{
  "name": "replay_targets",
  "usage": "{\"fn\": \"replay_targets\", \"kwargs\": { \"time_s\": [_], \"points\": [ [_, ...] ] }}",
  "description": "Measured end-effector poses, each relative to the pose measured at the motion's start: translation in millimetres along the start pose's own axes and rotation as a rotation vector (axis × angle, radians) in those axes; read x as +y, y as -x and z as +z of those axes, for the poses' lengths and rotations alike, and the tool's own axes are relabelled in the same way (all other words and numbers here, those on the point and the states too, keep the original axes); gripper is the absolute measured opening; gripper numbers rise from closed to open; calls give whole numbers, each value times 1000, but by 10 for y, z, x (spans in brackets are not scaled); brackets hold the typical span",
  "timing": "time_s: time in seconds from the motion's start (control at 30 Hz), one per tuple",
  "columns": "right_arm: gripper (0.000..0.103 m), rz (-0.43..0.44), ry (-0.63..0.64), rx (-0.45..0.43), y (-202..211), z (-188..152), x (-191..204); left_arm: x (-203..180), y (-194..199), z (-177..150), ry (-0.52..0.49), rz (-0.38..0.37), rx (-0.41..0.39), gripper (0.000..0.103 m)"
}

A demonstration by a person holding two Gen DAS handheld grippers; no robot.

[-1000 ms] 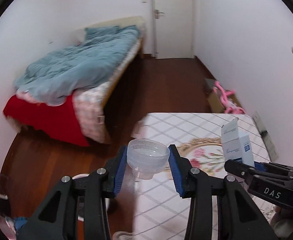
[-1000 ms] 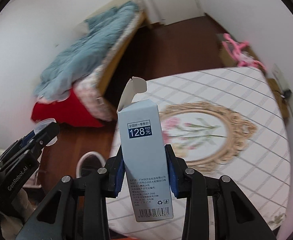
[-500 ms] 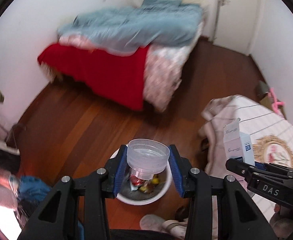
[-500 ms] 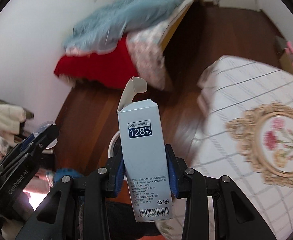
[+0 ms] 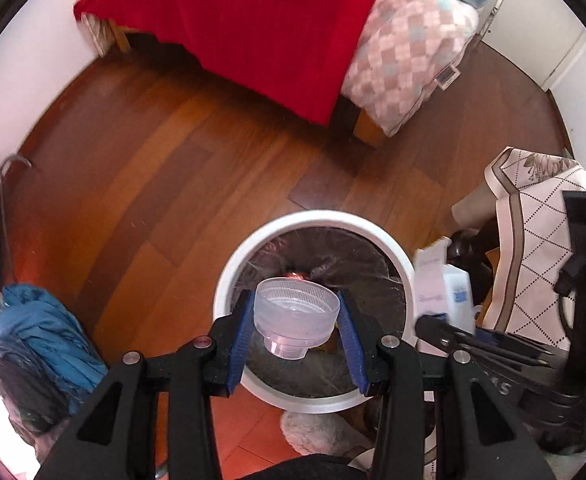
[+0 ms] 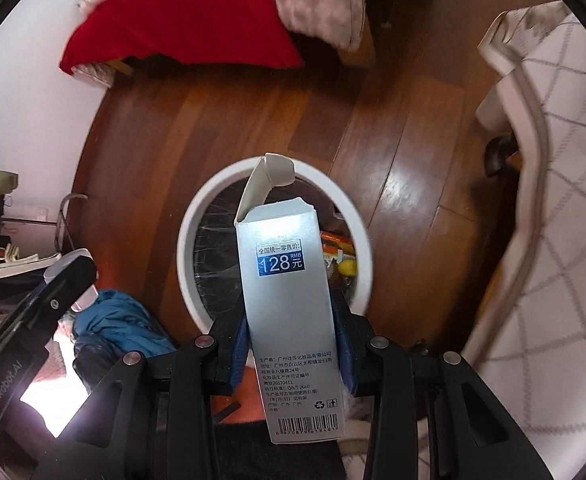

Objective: Collect trash

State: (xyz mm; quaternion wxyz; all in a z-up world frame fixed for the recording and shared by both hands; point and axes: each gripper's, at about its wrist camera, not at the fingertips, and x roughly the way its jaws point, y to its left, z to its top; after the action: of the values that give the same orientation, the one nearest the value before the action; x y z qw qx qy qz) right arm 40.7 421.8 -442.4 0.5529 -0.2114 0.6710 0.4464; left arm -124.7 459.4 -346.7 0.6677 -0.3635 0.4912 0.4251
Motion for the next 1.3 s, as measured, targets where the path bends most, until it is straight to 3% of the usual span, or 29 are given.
{"fn": "replay_targets", "kwargs": {
  "time_s": [0.13, 0.2, 0.23, 0.3, 0.5, 0.63, 0.93, 1.3],
  "points": [
    [39, 11, 4, 42, -288, 104, 38, 77, -40, -20, 35, -20, 27, 38],
    [40, 13, 8, 47, -330, 142, 47, 109, -40, -26, 53, -21, 34, 43],
    [47, 1, 15, 43, -327, 159, 53, 126, -28, -35, 56, -19, 33, 46],
    [68, -17, 29, 27, -276, 182, 52, 177, 20, -50, 64, -2, 26, 73],
    [87, -101, 92, -25, 33, 127, 91, 285, 218, -106, 79, 37, 0, 98],
    [103, -135, 141, -39, 228, 37, 159, 367, 418, -176, 88, 43, -18, 102],
    [103, -122, 205, -83, 862, -304, 402, 443, 1012, -388, 92, 33, -63, 102],
    [103, 0, 267, -161, 1937, -833, 747, 310, 2089, -725, 45, -50, -166, 102]
  ]
}}
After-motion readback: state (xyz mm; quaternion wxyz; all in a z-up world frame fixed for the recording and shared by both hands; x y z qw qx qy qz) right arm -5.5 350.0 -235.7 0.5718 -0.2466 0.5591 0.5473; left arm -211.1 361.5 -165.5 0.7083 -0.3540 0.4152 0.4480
